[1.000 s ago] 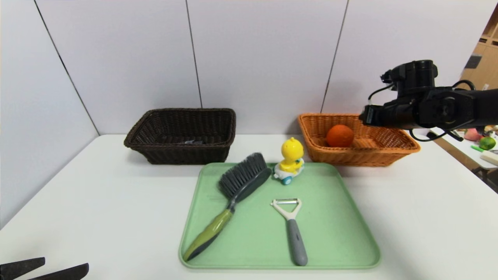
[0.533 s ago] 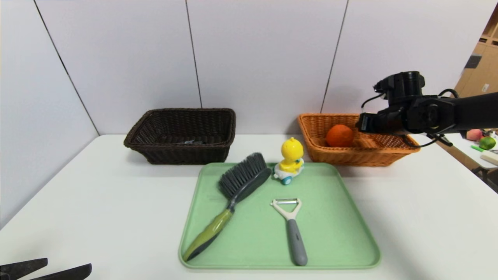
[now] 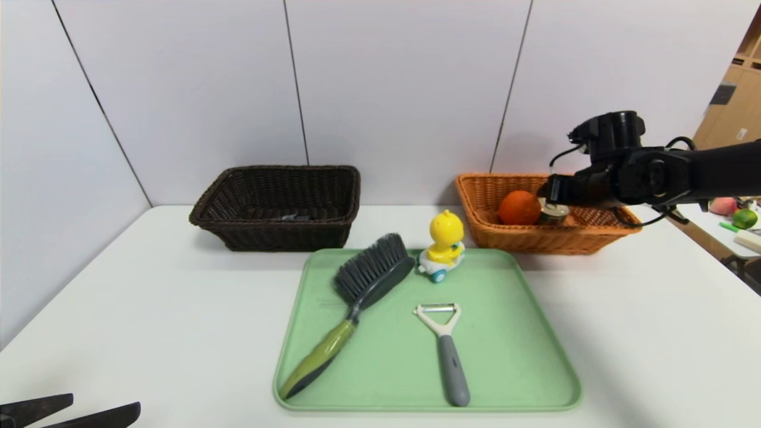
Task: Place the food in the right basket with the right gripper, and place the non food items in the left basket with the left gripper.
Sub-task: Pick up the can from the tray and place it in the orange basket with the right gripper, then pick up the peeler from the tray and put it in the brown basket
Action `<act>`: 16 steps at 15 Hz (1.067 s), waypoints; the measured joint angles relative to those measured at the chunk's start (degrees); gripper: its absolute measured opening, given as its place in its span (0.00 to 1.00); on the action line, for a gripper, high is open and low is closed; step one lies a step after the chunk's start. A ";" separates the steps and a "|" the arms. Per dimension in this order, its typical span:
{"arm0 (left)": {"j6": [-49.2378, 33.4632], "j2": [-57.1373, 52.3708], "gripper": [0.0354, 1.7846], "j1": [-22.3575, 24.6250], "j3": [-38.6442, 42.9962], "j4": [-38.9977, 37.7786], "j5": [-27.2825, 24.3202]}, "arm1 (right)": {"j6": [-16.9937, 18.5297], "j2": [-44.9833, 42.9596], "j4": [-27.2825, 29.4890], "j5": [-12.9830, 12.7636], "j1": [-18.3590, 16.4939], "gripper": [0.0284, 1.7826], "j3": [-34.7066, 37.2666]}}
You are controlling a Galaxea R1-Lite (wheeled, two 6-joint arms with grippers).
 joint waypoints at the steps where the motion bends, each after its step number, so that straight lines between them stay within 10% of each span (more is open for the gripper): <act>1: -0.02 0.00 0.94 0.00 -0.33 0.00 -0.02 | -0.06 -0.63 0.04 -0.01 0.00 0.82 0.00; 8: -0.33 9.59 0.94 -0.37 -17.76 1.71 -0.09 | -8.46 -15.46 16.98 -1.91 0.40 0.90 -1.43; 13: -1.38 26.69 0.94 -8.34 -42.07 13.12 1.68 | -8.33 -27.48 44.30 7.94 3.33 0.93 -3.55; 16: -5.77 39.69 0.94 -16.57 -59.38 20.89 6.34 | -3.58 -31.89 53.70 8.73 6.28 0.94 -1.38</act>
